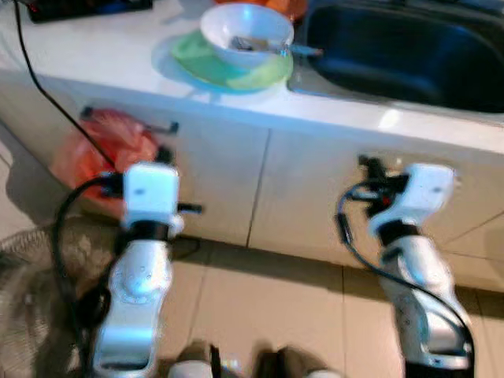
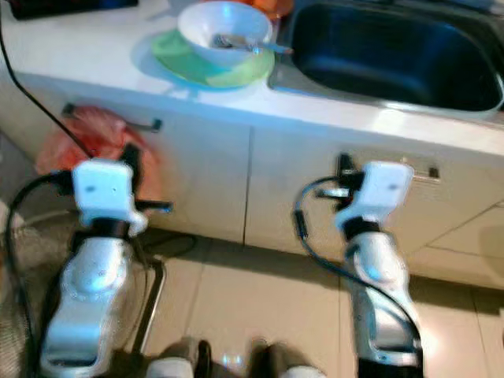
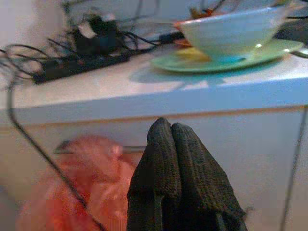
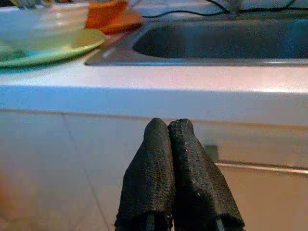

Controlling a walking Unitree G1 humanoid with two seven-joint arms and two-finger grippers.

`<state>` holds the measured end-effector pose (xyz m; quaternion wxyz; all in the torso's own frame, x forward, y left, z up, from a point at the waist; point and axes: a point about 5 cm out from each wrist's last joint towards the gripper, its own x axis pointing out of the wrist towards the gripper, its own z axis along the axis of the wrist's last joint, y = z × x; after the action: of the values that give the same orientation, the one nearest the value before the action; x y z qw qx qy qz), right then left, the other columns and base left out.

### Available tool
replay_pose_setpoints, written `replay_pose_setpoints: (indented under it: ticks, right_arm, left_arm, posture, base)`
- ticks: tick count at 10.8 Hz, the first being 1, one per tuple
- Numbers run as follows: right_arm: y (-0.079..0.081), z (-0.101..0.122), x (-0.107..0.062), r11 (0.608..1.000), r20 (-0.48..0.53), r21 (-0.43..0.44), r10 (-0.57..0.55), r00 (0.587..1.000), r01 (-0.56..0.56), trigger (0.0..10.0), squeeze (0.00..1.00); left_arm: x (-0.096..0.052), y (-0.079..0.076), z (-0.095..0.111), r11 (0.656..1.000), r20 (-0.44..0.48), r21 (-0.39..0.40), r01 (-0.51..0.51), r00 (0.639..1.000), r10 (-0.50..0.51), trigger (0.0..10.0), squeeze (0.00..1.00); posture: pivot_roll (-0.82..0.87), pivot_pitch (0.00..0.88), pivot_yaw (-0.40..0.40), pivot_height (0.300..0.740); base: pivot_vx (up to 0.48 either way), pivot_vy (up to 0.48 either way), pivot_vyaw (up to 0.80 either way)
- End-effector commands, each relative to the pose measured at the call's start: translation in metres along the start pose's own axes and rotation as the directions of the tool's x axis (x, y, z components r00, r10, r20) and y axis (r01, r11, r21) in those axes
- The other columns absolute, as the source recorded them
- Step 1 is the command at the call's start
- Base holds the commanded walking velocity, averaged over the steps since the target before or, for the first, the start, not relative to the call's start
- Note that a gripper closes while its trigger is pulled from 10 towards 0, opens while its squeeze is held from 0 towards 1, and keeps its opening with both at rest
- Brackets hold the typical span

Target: Kitchen organization

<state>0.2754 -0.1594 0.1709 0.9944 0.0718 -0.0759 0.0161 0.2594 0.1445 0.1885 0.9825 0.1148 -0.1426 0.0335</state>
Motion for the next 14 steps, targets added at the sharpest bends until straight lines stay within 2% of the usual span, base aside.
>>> replay_pose_setpoints:
  ticks: [1, 9, 14]
  right_arm:
    - [-0.0060, 0.0006, -0.0022, 1.000, 0.000, -0.002, -0.014, 1.000, 0.014, 10.0, 0.00]
    - [-0.0051, 0.0011, -0.0011, 1.000, 0.004, 0.010, -0.015, 1.000, 0.015, 10.0, 0.00]
    - [-0.0038, 0.0010, -0.0005, 1.000, 0.007, 0.017, -0.012, 1.000, 0.012, 10.0, 0.00]
  left_arm:
    - [-0.0021, -0.0042, 0.0009, 1.000, 0.001, -0.013, 0.015, 1.000, -0.015, 10.0, 0.00]
    - [-0.0002, -0.0031, 0.0029, 1.000, 0.009, -0.028, 0.014, 1.000, -0.013, 10.0, 0.00]
    - [0.0002, -0.0037, 0.0035, 0.999, 0.011, -0.030, 0.022, 1.000, -0.022, 10.0, 0.00]
  posture:
    - [0.09, 0.209, -0.042, 0.740]
    - [0.09, 0.207, -0.042, 0.740]
    - [0.09, 0.209, -0.042, 0.740]
  base:
    - [0.000, 0.000, 0.00]
    - [0.000, 0.000, 0.00]
    - [0.198, 0.000, -0.11]
